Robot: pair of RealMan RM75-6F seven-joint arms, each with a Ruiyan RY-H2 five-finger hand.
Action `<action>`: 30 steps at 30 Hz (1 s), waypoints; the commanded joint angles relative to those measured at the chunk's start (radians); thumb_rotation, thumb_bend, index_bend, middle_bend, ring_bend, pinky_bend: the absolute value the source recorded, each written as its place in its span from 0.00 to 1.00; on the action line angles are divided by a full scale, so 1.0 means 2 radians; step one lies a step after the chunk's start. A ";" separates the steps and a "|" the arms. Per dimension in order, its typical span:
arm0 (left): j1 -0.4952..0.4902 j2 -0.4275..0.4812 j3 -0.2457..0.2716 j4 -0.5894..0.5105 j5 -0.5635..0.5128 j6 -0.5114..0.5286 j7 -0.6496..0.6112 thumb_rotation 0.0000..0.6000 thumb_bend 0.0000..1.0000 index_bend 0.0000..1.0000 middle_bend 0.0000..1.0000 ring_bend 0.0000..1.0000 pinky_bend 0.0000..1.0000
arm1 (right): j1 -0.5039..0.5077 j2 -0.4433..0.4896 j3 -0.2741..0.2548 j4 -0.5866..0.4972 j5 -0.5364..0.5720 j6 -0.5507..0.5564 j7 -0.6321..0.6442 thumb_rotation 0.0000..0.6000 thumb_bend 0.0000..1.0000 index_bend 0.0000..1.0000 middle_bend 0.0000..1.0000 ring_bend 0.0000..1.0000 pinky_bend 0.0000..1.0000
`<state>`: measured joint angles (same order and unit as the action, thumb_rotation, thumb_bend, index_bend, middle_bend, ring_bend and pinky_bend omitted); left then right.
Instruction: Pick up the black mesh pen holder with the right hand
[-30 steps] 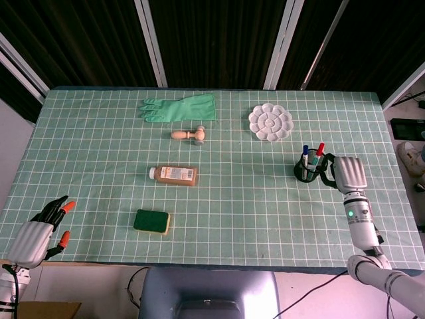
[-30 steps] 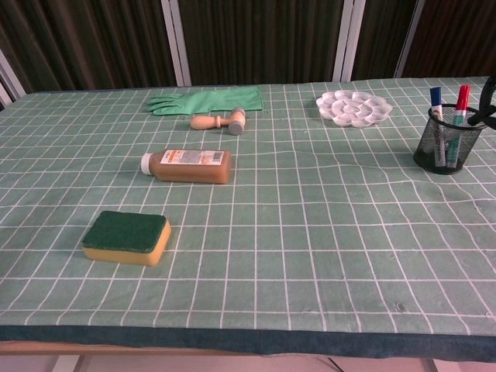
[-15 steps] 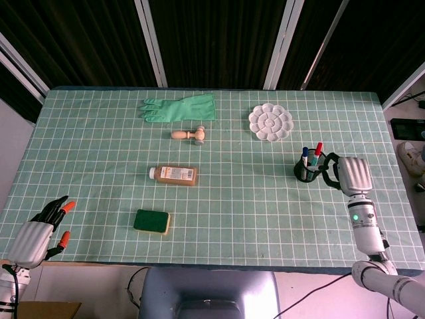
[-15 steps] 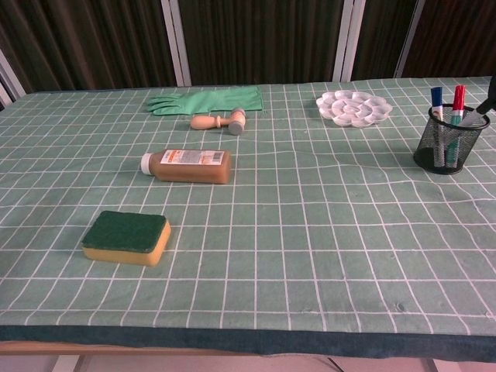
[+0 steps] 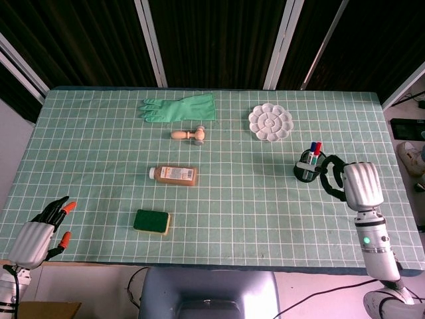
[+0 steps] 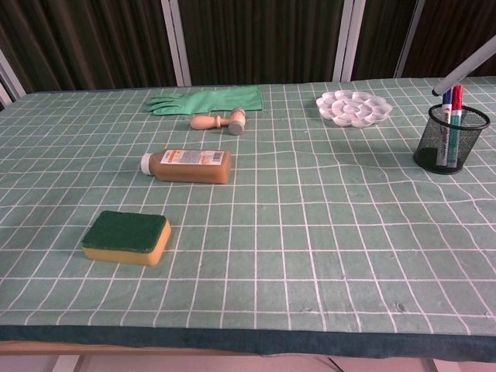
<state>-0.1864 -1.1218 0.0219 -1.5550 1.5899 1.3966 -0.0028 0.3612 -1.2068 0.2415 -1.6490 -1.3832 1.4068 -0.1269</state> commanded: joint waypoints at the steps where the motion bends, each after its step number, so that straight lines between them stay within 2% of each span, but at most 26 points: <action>1: 0.000 0.000 0.000 0.000 0.000 0.000 -0.001 1.00 0.48 0.15 0.05 0.09 0.37 | 0.009 -0.006 -0.001 0.008 -0.007 -0.014 0.018 1.00 0.94 0.86 1.00 1.00 1.00; 8: 0.000 0.002 -0.002 0.001 -0.002 0.001 -0.008 1.00 0.48 0.15 0.05 0.09 0.37 | 0.058 -0.029 0.003 0.059 0.041 -0.112 0.009 1.00 0.94 0.86 1.00 1.00 1.00; 15: 0.000 0.003 -0.001 0.001 -0.002 0.000 -0.010 1.00 0.48 0.15 0.05 0.09 0.37 | 0.106 -0.065 0.012 0.125 0.110 -0.187 -0.057 1.00 0.94 0.86 1.00 1.00 1.00; 21: 0.000 0.003 -0.001 0.001 -0.003 -0.001 -0.011 1.00 0.48 0.15 0.05 0.09 0.37 | 0.119 -0.073 0.014 0.140 0.131 -0.198 -0.092 1.00 0.94 0.86 1.00 1.00 1.00; 24: 0.000 0.004 -0.001 0.001 -0.003 -0.001 -0.012 1.00 0.48 0.15 0.05 0.09 0.37 | 0.140 -0.099 0.015 0.171 0.163 -0.214 -0.134 1.00 0.94 0.86 1.00 1.00 1.00; 30: 0.000 0.004 -0.001 0.001 -0.002 -0.001 -0.013 1.00 0.48 0.15 0.05 0.09 0.37 | 0.159 -0.138 0.012 0.218 0.183 -0.228 -0.151 1.00 0.94 0.86 1.00 1.00 1.00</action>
<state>-0.1864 -1.1133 0.0197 -1.5534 1.5853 1.3957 -0.0279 0.6620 -1.4573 0.2678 -1.2407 -1.0337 0.9648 -0.4163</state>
